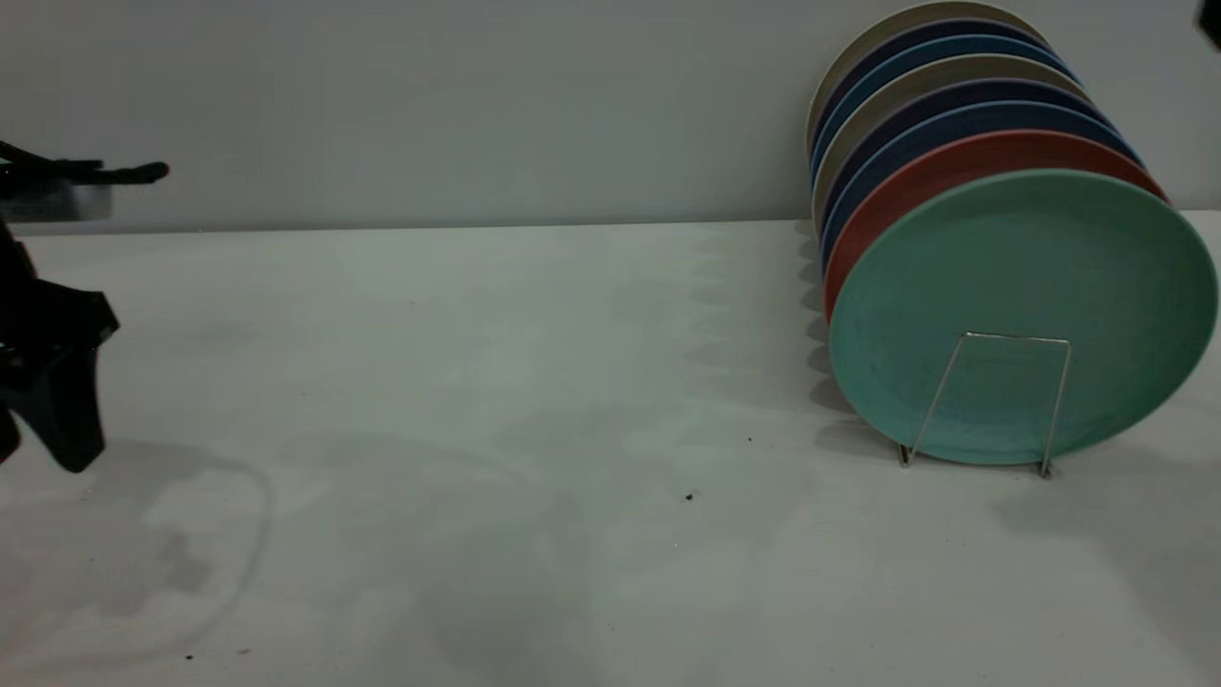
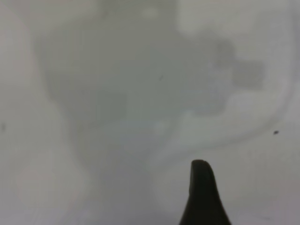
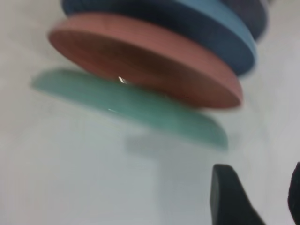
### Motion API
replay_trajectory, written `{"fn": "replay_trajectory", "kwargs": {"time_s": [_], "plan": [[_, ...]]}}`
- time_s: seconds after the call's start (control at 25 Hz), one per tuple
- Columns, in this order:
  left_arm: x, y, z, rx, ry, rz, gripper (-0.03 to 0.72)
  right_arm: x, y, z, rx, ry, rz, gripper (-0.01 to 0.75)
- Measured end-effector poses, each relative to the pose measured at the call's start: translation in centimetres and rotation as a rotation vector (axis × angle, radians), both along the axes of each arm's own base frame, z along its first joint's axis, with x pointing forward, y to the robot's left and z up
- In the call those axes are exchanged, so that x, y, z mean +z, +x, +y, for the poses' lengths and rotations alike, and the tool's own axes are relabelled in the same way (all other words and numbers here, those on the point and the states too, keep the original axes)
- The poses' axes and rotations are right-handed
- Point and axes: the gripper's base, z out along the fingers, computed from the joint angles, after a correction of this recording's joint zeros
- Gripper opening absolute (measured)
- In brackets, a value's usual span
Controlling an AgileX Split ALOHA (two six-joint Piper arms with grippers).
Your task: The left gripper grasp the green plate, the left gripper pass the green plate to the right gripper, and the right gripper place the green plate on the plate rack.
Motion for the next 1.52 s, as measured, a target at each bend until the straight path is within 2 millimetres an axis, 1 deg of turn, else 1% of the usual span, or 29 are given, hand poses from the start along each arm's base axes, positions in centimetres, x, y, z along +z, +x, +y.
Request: {"fn": "replay_trajectory", "kwargs": {"time_s": [0.08,0.2,0.32,0.48,0.6,0.72,0.84,0.92,1.12,1.2,1.36,1.44,1.52], "plan": [[0.9,-0.2,0.2,0.033,0.026,-0.009,0.539,0.0,-0.7,-0.1,-0.034,0.003,0.062,0.326],[3.4,-0.7,0.5,0.052,0.061,-0.054,0.528,0.2,-2.0,-0.4,-0.061,-0.007,0.157,0.326],[6.8,-1.7,0.5,0.059,0.071,-0.118,0.509,0.8,-3.2,-0.6,-0.081,-0.013,0.210,0.326],[11.1,-3.6,0.4,0.062,0.073,-0.217,0.488,2.6,-4.7,-0.7,-0.087,0.010,0.168,0.326],[13.9,-5.7,0.2,0.067,0.061,-0.289,0.485,4.2,-7.1,-0.8,-0.075,0.050,0.116,0.326],[15.6,-8.4,-0.4,0.046,0.015,-0.333,0.485,5.6,-10.5,-0.9,-0.027,0.088,0.063,0.326],[16.6,-11.4,-1.1,0.006,-0.050,-0.371,0.485,6.2,-14.4,-1.3,0.005,0.106,0.011,0.326],[17.0,-13.5,-1.6,-0.010,-0.082,-0.394,0.485,6.3,-17.0,-1.7,0.014,0.109,-0.029,0.326],[17.3,-18.7,-2.1,-0.027,-0.109,-0.461,0.485,5.4,-22.7,-2.6,0.044,0.097,-0.130,0.326],[17.2,-20.5,-2.2,-0.032,-0.108,-0.495,0.485,4.7,-25.0,-3.0,0.052,0.098,-0.178,0.326],[16.6,-24.2,-2.4,-0.043,-0.106,-0.561,0.485,2.9,-28.7,-3.5,0.066,0.099,-0.265,0.326],[16.2,-25.9,-2.5,-0.044,-0.105,-0.598,0.485,1.7,-30.0,-3.7,0.073,0.099,-0.297,0.326],[15.9,-27.3,-2.6,-0.035,-0.108,-0.627,0.485,0.3,-30.9,-3.9,0.074,0.102,-0.327,0.326]]}}
